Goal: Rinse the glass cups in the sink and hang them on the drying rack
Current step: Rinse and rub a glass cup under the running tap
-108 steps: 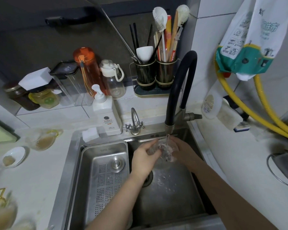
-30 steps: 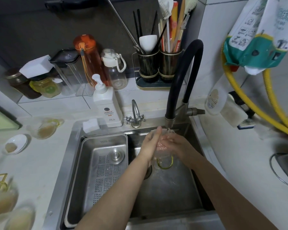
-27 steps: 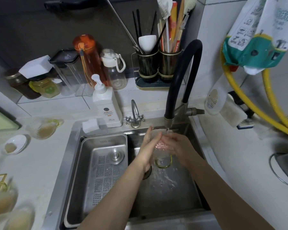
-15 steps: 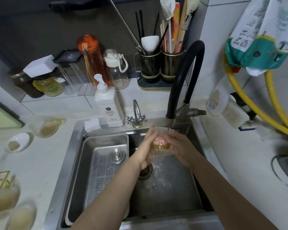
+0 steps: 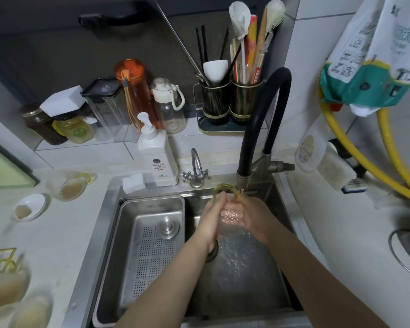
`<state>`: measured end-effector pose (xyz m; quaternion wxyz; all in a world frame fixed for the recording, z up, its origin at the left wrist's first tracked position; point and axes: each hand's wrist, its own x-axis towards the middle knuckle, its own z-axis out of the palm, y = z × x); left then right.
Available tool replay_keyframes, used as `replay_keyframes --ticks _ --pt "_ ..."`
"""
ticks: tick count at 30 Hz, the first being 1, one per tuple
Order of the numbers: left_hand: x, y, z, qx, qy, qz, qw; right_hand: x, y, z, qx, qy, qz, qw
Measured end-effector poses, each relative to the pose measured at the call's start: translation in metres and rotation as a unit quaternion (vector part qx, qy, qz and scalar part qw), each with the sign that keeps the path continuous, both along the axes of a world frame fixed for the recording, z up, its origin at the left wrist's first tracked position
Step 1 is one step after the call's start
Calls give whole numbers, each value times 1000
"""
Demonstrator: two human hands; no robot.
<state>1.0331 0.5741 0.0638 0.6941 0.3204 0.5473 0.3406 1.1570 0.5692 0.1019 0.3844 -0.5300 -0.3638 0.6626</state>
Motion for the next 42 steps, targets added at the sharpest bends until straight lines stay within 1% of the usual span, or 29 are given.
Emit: replay_keyframes --ticks 2,3,5,6,8,9,11,14,15,18,21,23,25,27,29,31,32,33,35,36,37,39,40,42 --pt "1 5 4 -60 22 17 998 -4 -7 3 45 -48 33 997" --pt "1 8 7 -83 29 10 996 -4 -9 4 71 -84 64 992" --pt "-1 10 8 -82 36 -8 996 -2 -11 4 106 -133 70 983" --pt "0 8 10 -63 28 -9 998 -1 -10 1 104 -124 40 986" --pt "3 -2 8 -11 -4 -3 1000 2 -6 2 78 -53 -17 995" --pt "4 -7 9 10 -17 13 1000 4 -3 2 76 -35 -14 996" --pt "5 -8 5 16 -34 20 999 4 -1 0 87 -71 66 991" --pt "2 3 10 -20 12 -36 999 11 0 -3 84 -126 195 969" --pt "1 8 10 -36 16 -51 998 13 1 -1 80 -139 228 960" --pt "-1 15 10 -64 11 -60 996 16 1 11 77 -175 272 943" --pt "0 15 9 -120 16 -42 992 15 -2 13 121 -265 307 906" --pt "0 13 12 -120 10 -36 992 15 -4 11 146 -294 300 896" --pt "-2 10 14 -81 -5 -50 995 16 -4 8 156 -268 256 916" --pt "0 5 12 -23 -26 -44 998 17 -2 9 163 -198 185 949" --pt "3 0 6 17 -57 -11 998 17 -1 12 159 -129 127 971" --pt "7 2 4 23 -57 -1 998 15 -3 14 140 -55 113 982" --pt "7 3 8 20 -41 -2 999 14 -5 14 126 -41 124 983" --pt "6 7 13 -1 -22 -14 1000 15 -7 12 116 -65 148 980" --pt "2 15 21 -62 2 -49 997 19 -10 6 128 -174 247 945" --pt "0 17 23 -72 7 -61 996 21 -12 5 135 -190 276 932" --pt "-1 17 24 -64 5 -70 995 22 -12 6 145 -181 266 936" --pt "2 11 23 -31 -14 -57 998 21 -11 12 175 -151 187 955" --pt "4 7 22 -21 -22 -47 998 19 -10 15 193 -153 155 957" --pt "9 2 26 -29 -23 -41 998 14 -10 17 220 -204 154 941"
